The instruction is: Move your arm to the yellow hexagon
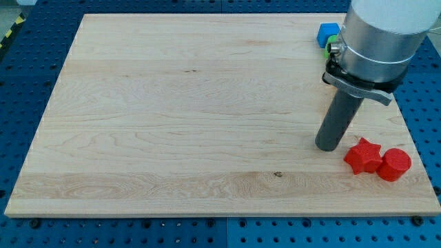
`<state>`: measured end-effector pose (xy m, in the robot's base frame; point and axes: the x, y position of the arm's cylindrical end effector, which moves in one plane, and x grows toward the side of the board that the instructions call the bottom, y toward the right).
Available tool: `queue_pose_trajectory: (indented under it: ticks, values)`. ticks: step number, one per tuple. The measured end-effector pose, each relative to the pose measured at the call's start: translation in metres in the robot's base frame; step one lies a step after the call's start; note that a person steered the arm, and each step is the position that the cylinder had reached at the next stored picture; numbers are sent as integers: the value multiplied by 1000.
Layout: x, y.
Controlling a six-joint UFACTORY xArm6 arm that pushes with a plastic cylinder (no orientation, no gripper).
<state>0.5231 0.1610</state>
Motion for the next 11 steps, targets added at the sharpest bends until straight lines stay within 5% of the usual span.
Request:
queue_pose_trajectory:
  ticks: [4, 9, 11]
  values:
    - [31, 26]
    - [-105, 12]
    - [-26, -30]
